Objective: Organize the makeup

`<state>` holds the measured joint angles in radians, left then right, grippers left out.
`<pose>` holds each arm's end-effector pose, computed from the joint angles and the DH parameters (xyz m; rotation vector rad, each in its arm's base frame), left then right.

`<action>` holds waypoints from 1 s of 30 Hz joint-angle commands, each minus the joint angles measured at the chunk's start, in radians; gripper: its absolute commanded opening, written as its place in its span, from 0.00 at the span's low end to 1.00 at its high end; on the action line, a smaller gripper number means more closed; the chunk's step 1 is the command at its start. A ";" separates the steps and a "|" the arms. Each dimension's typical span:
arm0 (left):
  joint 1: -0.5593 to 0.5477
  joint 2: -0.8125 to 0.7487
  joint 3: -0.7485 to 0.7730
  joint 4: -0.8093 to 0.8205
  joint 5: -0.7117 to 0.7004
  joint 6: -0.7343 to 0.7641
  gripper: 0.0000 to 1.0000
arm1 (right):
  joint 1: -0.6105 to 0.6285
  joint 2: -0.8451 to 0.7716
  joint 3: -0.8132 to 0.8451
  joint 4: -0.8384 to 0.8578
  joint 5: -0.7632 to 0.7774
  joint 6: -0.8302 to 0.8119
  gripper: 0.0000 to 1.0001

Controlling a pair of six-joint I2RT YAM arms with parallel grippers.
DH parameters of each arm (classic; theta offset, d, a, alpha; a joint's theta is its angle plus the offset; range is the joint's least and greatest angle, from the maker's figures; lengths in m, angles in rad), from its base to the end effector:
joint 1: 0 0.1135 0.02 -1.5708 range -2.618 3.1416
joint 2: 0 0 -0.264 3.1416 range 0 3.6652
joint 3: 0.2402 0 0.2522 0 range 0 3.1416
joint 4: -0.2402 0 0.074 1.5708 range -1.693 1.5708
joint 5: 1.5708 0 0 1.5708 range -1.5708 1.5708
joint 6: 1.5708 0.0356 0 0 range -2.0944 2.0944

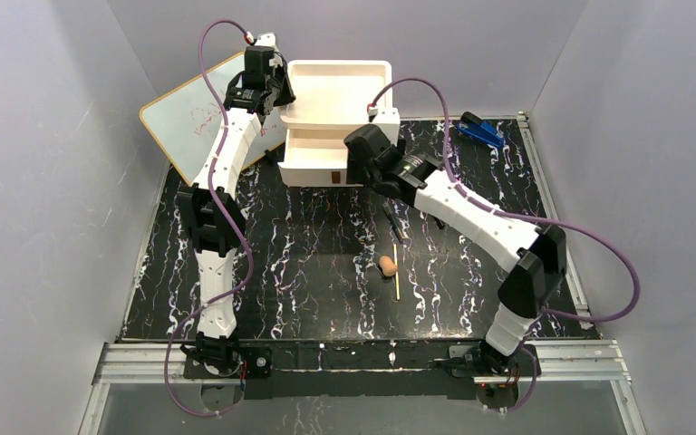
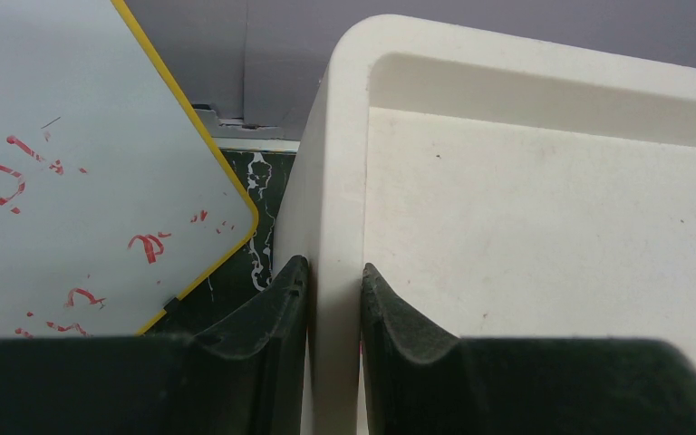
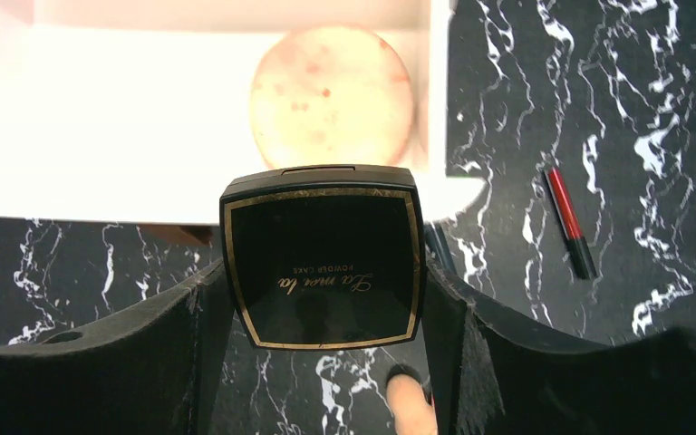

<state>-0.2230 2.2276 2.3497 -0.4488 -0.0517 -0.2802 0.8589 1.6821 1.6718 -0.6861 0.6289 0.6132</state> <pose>0.5083 -0.1134 0.3768 -0.0899 1.9056 -0.2927 0.2600 0.2693 0.3674 0.0594 2.1191 0.1524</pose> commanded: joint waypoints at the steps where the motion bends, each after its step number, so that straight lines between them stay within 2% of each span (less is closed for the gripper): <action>1: -0.022 -0.028 0.026 0.014 0.052 -0.037 0.00 | 0.013 0.046 0.137 0.061 0.004 -0.079 0.01; 15: -0.021 -0.023 0.037 0.014 0.085 -0.042 0.00 | 0.025 0.171 0.326 0.138 0.025 -0.210 0.01; 19: -0.022 -0.026 0.037 0.015 0.085 -0.040 0.00 | 0.017 0.218 0.294 0.209 0.055 -0.274 0.01; 30: -0.022 -0.024 0.040 0.014 0.086 -0.038 0.00 | -0.036 0.249 0.166 0.274 -0.038 -0.227 0.01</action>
<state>-0.2230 2.2276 2.3516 -0.4496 -0.0448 -0.2768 0.8295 1.9392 1.8530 -0.4641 0.6033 0.3889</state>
